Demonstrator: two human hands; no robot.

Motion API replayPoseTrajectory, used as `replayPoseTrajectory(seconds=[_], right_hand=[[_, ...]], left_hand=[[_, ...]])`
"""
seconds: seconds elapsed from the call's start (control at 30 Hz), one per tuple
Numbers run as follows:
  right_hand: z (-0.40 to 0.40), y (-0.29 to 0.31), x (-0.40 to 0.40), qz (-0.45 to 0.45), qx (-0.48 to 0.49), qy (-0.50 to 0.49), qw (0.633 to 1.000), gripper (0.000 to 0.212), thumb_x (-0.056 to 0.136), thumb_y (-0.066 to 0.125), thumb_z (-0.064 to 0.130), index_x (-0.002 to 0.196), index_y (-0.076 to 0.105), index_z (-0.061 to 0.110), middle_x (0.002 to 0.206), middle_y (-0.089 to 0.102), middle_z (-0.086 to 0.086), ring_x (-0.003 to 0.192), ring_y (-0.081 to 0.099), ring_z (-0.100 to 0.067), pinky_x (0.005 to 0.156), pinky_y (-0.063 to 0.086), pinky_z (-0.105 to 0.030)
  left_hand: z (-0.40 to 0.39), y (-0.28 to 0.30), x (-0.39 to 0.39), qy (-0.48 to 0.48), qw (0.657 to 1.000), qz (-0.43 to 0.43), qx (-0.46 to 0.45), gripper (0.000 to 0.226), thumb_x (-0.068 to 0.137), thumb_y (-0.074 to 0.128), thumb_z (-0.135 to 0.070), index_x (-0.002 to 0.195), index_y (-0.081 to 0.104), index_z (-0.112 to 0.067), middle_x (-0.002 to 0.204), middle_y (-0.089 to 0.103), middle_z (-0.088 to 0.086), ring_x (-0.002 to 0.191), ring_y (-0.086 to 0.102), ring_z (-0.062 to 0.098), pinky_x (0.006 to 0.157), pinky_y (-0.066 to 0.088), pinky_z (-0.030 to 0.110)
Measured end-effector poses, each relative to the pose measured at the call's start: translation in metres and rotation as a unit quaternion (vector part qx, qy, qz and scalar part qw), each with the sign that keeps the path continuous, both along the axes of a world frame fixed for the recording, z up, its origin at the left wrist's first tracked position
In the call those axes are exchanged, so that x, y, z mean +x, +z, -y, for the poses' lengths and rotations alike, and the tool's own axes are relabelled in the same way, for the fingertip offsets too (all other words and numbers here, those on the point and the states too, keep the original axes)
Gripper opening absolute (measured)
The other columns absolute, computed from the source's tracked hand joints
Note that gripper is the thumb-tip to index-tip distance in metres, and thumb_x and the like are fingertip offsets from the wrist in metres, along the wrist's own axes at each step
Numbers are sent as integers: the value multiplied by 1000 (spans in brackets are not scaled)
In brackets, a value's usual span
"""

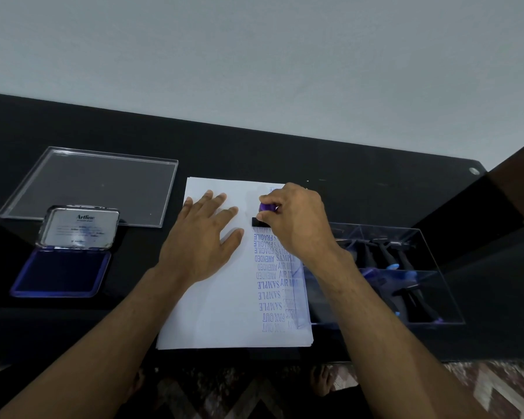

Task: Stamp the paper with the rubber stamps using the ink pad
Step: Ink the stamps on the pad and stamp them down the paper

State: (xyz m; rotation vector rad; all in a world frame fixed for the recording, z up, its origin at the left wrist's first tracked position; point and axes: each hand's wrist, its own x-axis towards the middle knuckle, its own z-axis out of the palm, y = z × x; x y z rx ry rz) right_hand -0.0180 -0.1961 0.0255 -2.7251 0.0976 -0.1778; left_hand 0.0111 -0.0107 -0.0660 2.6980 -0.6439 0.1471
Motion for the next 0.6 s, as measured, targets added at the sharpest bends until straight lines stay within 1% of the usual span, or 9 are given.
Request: replayPoseTrajectory(seconds=[0.2, 0.47, 0.6], right_hand=[[-2, 2, 2, -22, 11, -11, 1000, 32, 89, 71, 29, 120, 71, 20, 120, 68, 0, 100, 66, -18, 98, 52, -32], [-2, 2, 0, -15, 31, -19, 999, 28, 86, 75, 28, 112, 74, 20, 114, 69, 2, 93, 66, -14, 94, 54, -31], [-2, 3, 0, -27, 44, -24, 998, 28, 86, 75, 28, 113, 74, 20, 115, 69, 1, 95, 66, -14, 95, 53, -29]], left_hand=[[0, 1, 0, 1, 1000, -5, 1, 68, 96, 26, -65, 147, 50, -27, 162, 34, 1, 153, 20, 21, 125, 11, 47], [0, 0, 0, 1, 1000, -9, -2, 70, 95, 24, -67, 148, 49, -27, 162, 33, 0, 154, 19, 21, 125, 9, 46], [0, 0, 0, 1, 1000, -11, -1, 71, 95, 24, -67, 148, 49, -27, 162, 32, 0, 154, 19, 20, 126, 10, 46]])
